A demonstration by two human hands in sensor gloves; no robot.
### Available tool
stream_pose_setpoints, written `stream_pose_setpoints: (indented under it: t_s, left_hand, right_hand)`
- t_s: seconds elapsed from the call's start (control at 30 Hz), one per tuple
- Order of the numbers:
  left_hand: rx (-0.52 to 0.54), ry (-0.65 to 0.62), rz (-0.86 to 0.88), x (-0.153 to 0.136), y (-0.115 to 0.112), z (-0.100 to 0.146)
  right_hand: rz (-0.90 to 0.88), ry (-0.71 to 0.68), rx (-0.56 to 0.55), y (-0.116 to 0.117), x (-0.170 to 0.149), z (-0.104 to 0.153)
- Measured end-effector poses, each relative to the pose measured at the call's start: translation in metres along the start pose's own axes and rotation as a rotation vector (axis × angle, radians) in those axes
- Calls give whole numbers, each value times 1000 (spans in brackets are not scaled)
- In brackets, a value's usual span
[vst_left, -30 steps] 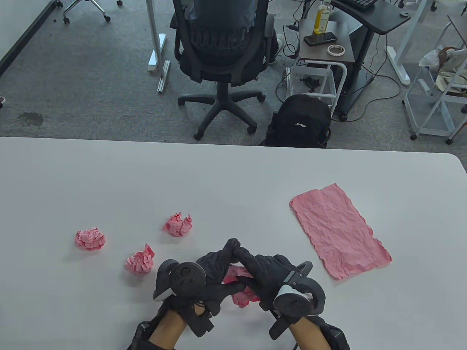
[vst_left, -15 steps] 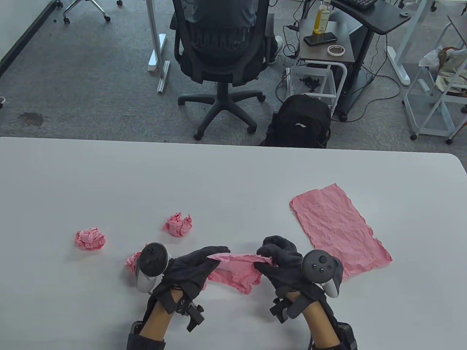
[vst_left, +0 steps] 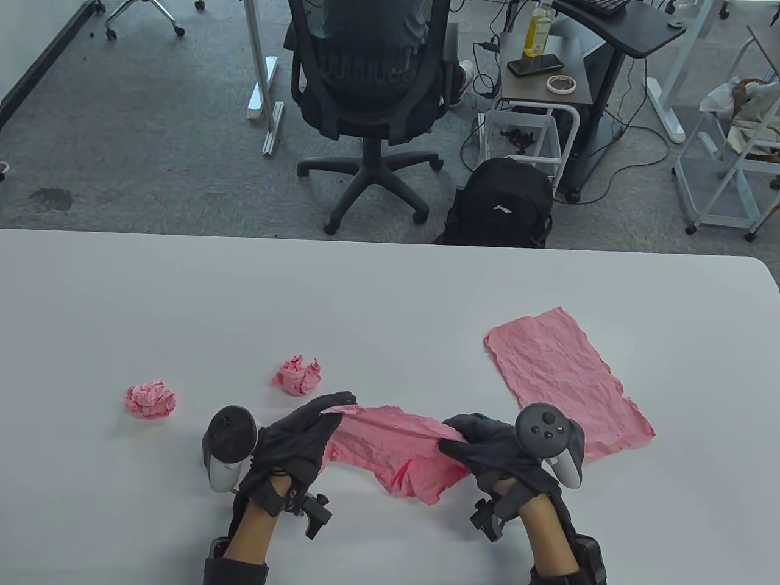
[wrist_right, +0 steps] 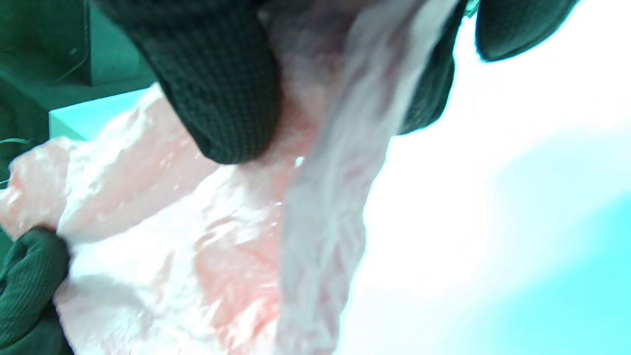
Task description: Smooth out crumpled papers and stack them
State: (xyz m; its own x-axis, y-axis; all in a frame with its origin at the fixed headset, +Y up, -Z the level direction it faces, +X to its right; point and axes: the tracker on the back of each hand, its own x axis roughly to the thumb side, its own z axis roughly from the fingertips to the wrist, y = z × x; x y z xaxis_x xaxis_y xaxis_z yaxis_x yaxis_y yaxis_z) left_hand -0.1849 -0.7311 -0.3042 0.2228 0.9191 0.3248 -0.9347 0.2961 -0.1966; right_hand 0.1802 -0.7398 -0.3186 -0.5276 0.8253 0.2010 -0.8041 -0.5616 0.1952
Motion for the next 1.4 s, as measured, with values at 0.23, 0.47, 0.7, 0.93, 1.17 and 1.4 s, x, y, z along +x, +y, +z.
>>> stream_pose_setpoints:
  t_s: [0.23,0.47,0.7,0.93,1.17,1.4]
  left_hand:
    - [71,38,56,-9,8,3]
    - [78,32,145,-15,13,4]
    - [55,65,91,-21,12,3]
    - [97,115,11,-25,16,4]
    - [90,175,25,-35,23,3]
    - [75,357,-244,-38,23,5]
  right_hand:
    - [-202,48,-122,-12,-20,0]
    - [-859,47,-49,4,-35,-2]
    - [-766,64,-107,4,-37,1]
    - [-843,29,-143,5,-41,-2]
    - [-737,20,-173,-5,-41,-2]
    - [-346,273,-115,-14,-41,5]
